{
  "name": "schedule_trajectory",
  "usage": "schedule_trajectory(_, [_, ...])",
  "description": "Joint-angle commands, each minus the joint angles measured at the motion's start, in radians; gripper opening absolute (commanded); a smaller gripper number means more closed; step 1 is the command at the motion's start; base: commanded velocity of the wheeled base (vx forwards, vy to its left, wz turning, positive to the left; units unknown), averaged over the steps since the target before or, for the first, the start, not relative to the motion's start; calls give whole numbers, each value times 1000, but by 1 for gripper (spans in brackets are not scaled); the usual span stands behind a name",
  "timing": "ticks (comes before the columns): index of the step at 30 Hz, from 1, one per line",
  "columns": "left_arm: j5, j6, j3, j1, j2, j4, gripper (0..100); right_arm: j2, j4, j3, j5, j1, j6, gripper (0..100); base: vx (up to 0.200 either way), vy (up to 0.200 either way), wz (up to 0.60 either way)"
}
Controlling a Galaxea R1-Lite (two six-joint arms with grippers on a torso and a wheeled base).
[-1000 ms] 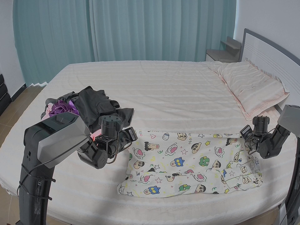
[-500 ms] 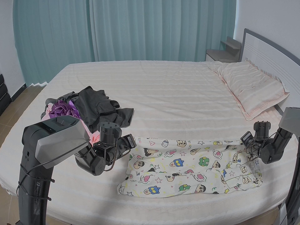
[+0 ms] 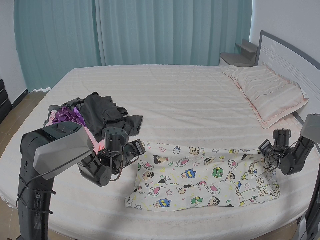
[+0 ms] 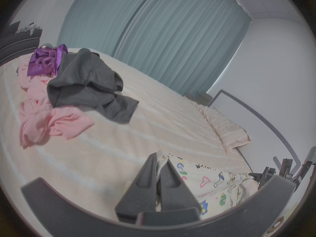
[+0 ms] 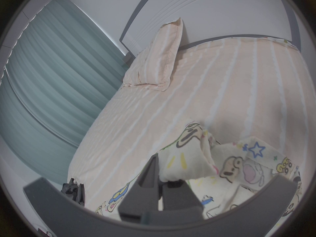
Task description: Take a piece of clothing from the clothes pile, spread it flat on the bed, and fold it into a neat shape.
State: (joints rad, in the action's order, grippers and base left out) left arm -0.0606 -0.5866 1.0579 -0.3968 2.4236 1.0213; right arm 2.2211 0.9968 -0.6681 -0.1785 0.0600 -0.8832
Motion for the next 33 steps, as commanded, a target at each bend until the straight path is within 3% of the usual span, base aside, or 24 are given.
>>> schedule_trajectory(1, [-1, -2, 73, 0, 3, -6, 0, 5, -6, -61, 4, 1, 0, 0, 0, 0, 0])
schedule_trajectory(17, [-45, 4, 132, -4, 31, -27, 0, -46, -32, -56, 4, 17, 0, 0, 0, 0, 0])
schedule_trajectory(33, [-54, 7, -121, -40, 0, 82, 0, -72, -15, 128, 5, 9, 13, 0, 0, 0, 0])
